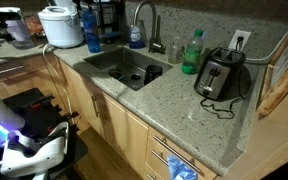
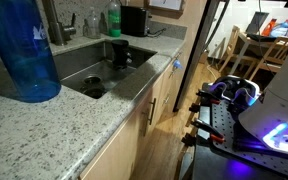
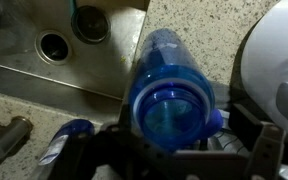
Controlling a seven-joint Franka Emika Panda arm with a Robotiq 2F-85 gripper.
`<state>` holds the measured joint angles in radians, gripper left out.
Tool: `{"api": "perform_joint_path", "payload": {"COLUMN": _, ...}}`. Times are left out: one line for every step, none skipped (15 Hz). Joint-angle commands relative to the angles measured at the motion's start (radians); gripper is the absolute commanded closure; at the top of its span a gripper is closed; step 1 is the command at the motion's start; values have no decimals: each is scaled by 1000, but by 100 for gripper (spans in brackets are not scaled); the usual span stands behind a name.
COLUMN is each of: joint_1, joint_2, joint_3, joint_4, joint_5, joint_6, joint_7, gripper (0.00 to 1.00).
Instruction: Pick the blue bottle on the counter and put it in the sink
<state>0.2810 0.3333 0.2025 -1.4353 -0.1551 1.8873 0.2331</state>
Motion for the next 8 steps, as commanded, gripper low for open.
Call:
{"api": "perform_joint_path", "payload": {"joint_1": 14, "joint_2": 17, "joint_3": -10, "joint_4": 40, "joint_5": 5, "joint_6": 2, "joint_7": -34, "gripper": 28}}
{"api": "perform_joint_path", "payload": {"joint_1": 14, "joint_2": 17, "joint_3": -10, "joint_4": 43, "joint_5": 6, "joint_6": 3, "joint_7": -39, "gripper": 35}}
{"api": "perform_joint_path", "payload": {"joint_1": 14, "joint_2": 18, "joint_3": -10, "joint_4": 45, "joint_5": 7, "joint_6": 3, "joint_7": -39, "gripper": 44}}
{"api": "perform_joint_path", "payload": {"joint_1": 14, "joint_2": 18, "joint_3": -11, "joint_4": 46, "joint_5": 8, "joint_6": 1, "joint_7": -39, "gripper": 51}}
{"api": "perform_joint_path", "payload": {"joint_1": 14, "joint_2": 17, "joint_3": -10, "joint_4": 51, "joint_5": 8, "joint_6": 0, "joint_7": -42, "gripper": 41}}
{"api": "perform_joint_path", "payload": {"joint_1": 14, "joint_2": 17, "joint_3": -11, "joint_4": 53, "joint_5": 8, "joint_6": 0, "joint_7": -43, "gripper": 18}}
{"api": "perform_joint_path", "payload": {"joint_1": 13, "joint_2": 17, "joint_3": -11, "joint_4": 54, "joint_5": 10, "joint_6": -1, "joint_7": -43, "gripper": 16}}
{"api": "perform_joint_path", "payload": {"joint_1": 12, "joint_2": 17, "joint_3": -11, "joint_4": 54, "joint_5": 12, "joint_6": 0, "joint_7": -45, "gripper": 15}}
